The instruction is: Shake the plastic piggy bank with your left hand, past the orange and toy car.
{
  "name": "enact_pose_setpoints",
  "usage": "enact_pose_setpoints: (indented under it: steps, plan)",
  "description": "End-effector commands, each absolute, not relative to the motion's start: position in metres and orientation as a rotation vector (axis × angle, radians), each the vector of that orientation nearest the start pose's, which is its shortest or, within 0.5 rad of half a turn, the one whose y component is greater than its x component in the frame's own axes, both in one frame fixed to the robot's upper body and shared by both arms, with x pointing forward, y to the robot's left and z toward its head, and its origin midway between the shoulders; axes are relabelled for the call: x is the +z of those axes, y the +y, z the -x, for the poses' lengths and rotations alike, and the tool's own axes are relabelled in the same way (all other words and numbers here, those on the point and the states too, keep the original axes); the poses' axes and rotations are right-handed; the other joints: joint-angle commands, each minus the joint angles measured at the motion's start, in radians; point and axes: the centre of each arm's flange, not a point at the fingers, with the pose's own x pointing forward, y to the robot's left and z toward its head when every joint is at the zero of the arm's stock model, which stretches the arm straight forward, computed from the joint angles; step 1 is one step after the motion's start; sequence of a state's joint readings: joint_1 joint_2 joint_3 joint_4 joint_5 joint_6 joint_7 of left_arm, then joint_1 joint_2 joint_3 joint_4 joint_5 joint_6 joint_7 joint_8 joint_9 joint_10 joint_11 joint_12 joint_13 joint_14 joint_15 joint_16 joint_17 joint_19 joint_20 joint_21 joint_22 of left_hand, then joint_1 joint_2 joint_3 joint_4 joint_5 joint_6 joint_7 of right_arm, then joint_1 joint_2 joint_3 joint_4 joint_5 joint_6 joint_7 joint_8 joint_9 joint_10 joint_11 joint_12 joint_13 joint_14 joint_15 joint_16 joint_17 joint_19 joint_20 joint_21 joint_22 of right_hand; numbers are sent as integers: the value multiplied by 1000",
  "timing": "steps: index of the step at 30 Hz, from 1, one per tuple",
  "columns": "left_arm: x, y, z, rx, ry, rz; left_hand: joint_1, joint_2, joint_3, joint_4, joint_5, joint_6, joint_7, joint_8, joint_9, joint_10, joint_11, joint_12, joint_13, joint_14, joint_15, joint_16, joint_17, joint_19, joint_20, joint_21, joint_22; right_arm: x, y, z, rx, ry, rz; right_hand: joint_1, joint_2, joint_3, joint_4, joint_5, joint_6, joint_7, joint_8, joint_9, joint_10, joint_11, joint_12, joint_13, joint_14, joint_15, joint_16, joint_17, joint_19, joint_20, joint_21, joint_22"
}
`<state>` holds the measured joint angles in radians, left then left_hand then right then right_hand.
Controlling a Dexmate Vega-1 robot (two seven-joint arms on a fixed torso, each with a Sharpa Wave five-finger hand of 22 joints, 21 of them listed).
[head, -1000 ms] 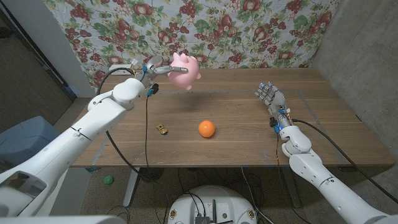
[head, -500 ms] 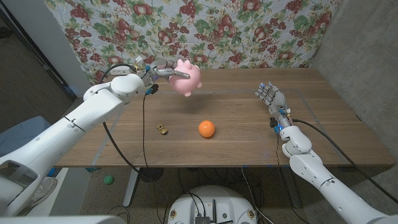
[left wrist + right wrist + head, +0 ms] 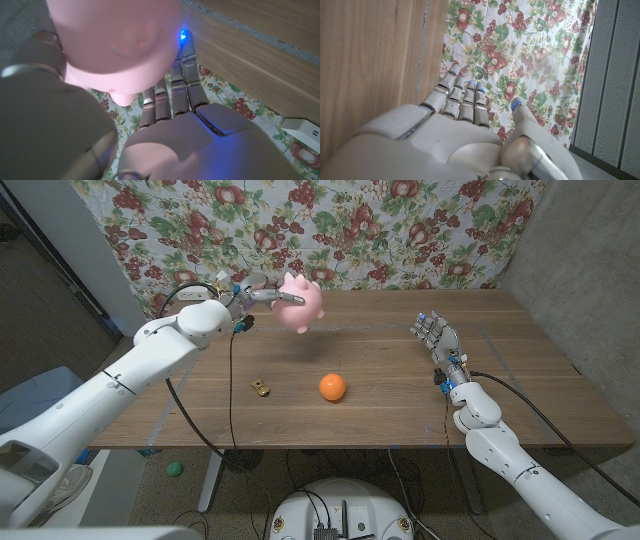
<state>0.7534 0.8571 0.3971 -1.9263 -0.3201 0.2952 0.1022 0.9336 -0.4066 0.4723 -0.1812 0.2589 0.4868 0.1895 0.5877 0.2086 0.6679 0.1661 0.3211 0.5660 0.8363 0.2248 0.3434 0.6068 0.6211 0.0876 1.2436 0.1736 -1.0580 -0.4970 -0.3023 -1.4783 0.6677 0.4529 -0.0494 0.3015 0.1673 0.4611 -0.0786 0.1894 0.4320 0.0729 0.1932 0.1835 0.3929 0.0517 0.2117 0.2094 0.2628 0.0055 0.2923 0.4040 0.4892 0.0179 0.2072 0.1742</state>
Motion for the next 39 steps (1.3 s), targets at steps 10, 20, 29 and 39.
enact_pose_setpoints:
  steps: [10,20,29,39]
  plan:
    - [99,270,-549,80,-903,-342,451,438,146,0,99,338,-172,11,89,313,-298,-1,43,341,-460,0,6,-11,-272,59,7,-63,-287,-598,165,-711,-166,-10,3,3,-5,3,-4,-1,3,5,3,2,-3,3,8,-1,-2,2,5,1,-1,3]
    - [91,272,-546,154,-1011,-240,449,438,147,1,98,341,-171,9,88,313,-296,-3,45,342,-460,-2,8,-11,-272,63,7,-63,-287,-599,163,-708,-166,-10,3,3,-5,3,-4,-1,3,5,1,0,-3,3,9,1,-3,2,5,2,-2,3]
    - [89,272,-545,180,-1041,-205,448,437,149,1,99,340,-170,6,89,314,-298,-5,48,345,-460,-3,9,-12,-272,65,7,-62,-286,-600,165,-707,-165,-10,4,3,-5,3,-4,-1,3,5,2,0,-3,3,9,0,-3,2,5,1,-2,3]
    - [92,273,-550,155,-977,-251,447,438,151,1,99,340,-171,5,91,316,-297,-7,50,344,-461,-6,10,-14,-272,66,6,-62,-285,-600,160,-706,-164,-11,4,4,-5,3,-4,-2,3,5,1,1,-3,3,9,0,-4,2,4,1,-2,3]
